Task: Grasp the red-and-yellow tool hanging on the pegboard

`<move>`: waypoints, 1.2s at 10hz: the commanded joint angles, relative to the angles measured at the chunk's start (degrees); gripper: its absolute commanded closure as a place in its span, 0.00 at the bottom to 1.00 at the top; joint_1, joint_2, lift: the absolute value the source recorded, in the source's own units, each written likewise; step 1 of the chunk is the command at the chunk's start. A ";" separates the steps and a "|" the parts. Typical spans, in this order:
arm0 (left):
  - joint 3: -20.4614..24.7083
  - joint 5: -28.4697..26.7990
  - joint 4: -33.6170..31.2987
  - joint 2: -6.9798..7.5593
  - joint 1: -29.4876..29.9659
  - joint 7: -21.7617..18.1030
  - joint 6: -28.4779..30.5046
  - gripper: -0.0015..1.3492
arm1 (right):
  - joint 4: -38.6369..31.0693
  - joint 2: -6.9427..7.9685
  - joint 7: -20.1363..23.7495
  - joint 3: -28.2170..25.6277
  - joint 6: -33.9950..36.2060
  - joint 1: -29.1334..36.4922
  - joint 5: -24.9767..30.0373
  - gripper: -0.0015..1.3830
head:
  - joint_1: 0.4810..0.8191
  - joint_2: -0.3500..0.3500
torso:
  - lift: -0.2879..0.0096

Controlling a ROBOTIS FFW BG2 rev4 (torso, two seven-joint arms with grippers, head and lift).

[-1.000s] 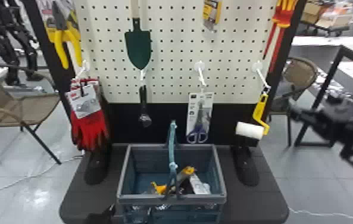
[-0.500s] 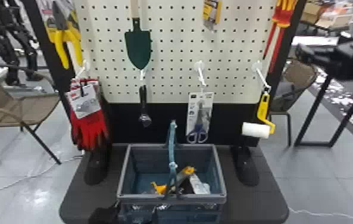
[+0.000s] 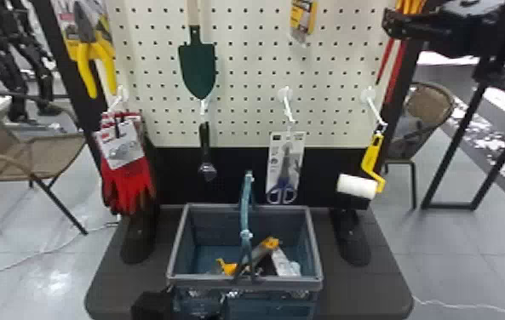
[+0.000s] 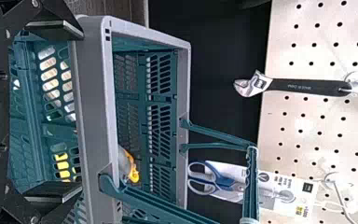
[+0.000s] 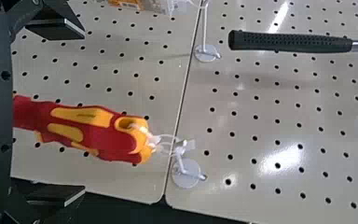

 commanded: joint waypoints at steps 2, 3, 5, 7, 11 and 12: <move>0.07 0.12 0.00 0.06 0.00 0.00 -0.06 0.12 | 0.93 -0.38 0.00 0.94 0.07 -0.67 0.44 0.18 | 0.20 0.50 | 0.63; -0.02 0.12 0.00 0.06 -0.09 0.00 0.03 0.12 | 1.02 -0.38 0.00 0.94 0.15 -0.67 0.52 0.24 | 0.20 0.50 | 0.63; 0.07 0.21 0.00 0.15 -0.09 0.00 -0.15 0.12 | 0.32 -0.74 0.00 0.94 1.47 0.21 1.67 0.57 | 0.20 0.50 | 0.63; -0.02 0.30 0.00 0.15 -0.09 0.00 -0.15 0.12 | -0.12 -0.82 0.00 0.85 1.82 0.47 2.37 0.74 | 0.20 0.50 | 0.63; -0.02 0.30 0.00 0.23 -0.09 0.00 -0.24 0.12 | -0.21 -0.82 -0.09 0.85 1.82 0.56 2.55 0.82 | 0.20 0.50 | 0.63; -0.02 0.30 0.00 0.23 -0.09 0.00 -0.15 0.12 | -0.21 -0.82 -0.09 0.85 1.74 0.56 2.46 0.82 | 0.20 0.50 | 0.63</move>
